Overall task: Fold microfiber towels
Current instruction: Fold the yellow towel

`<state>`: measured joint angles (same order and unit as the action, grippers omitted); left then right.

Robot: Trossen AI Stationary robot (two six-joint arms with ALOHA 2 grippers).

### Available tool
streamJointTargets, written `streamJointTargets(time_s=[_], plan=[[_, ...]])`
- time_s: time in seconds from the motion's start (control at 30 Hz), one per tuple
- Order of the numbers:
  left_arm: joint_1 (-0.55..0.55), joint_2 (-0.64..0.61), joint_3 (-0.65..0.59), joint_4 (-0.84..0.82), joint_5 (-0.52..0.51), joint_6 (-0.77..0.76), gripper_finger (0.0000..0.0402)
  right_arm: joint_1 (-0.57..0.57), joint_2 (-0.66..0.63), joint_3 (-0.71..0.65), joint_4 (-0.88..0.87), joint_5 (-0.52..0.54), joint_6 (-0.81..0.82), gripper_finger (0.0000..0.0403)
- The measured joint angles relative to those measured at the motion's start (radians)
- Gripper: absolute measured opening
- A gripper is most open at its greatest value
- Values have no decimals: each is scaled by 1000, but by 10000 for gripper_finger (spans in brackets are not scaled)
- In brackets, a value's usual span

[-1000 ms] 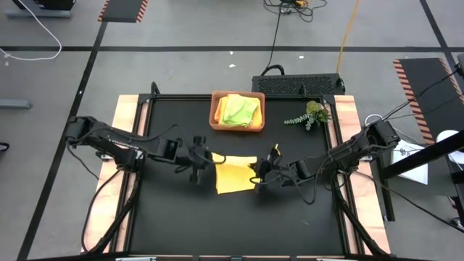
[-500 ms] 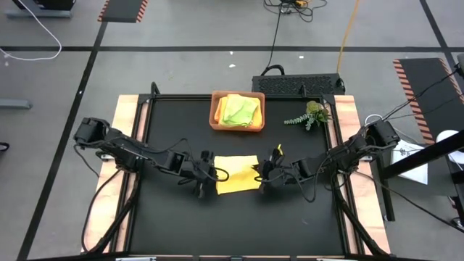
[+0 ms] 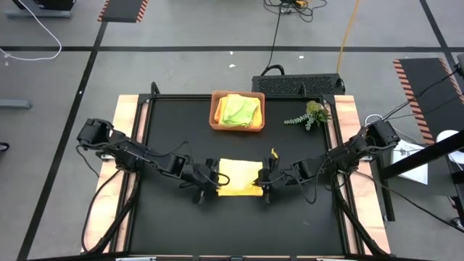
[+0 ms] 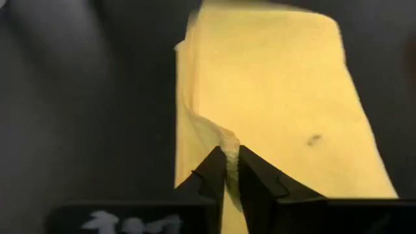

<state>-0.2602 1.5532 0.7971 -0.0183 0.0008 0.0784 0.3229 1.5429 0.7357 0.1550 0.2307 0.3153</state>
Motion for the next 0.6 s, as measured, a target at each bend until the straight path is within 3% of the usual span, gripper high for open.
streamJointTargets(time_s=[0.13,0.33,0.6], plan=[[-13,0,0,50,53,7,38,-1,0,0,-14,1,14,69],[-22,-3,1,48,54,16,42,-3,0,0,-10,3,11,138],[21,-12,28,42,-46,-21,117,-66,-29,2,-7,-10,34,189]])
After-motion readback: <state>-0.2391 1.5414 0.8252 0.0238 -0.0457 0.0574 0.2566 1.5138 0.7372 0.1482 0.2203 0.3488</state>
